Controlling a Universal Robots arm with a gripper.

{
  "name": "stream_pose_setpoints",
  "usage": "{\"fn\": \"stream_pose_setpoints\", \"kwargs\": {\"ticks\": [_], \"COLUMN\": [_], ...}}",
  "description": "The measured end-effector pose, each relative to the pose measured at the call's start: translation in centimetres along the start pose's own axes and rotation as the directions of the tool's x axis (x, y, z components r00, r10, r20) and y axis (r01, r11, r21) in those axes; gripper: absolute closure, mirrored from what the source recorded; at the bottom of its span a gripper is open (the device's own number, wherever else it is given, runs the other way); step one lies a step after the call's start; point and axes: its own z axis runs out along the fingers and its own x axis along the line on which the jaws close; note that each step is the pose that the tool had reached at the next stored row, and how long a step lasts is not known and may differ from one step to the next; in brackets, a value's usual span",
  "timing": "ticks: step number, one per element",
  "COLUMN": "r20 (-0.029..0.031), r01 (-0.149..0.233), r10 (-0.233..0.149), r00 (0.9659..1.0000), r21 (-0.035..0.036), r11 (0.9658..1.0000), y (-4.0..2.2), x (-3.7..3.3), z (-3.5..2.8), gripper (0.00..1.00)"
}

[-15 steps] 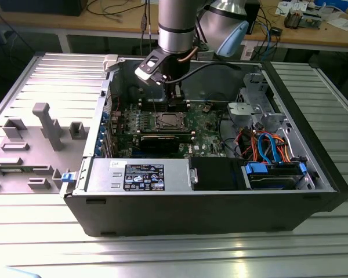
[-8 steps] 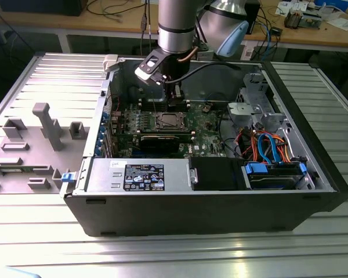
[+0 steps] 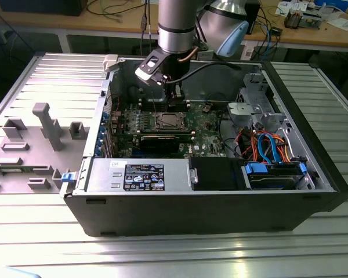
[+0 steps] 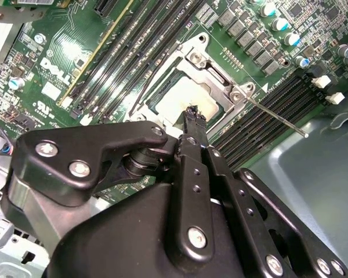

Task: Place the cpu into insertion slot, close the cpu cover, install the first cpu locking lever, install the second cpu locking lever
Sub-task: 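Install the first cpu locking lever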

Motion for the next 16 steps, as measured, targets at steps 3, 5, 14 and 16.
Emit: {"fn": "stream_pose_setpoints", "kwargs": {"ticks": [3, 5, 14, 16], "r20": [0.0002, 0.0006, 0.0014, 0.0014], "r01": [0.037, 0.076, 0.157, 0.157], "r10": [-0.037, -0.076, -0.157, -0.157], "r00": [0.9993, 0.9971, 0.9876, 0.9876], "r21": [-0.0015, -0.003, -0.0062, -0.0062], "r11": [0.9993, 0.9971, 0.9876, 0.9876], "y": [-0.01, 0.0, -0.07, -0.07], "x": [0.0, 0.0, 0.01, 0.02], "z": [0.0, 0.0, 0.0, 0.0], "gripper": [0.89, 0.89, 0.89, 0.89]}}
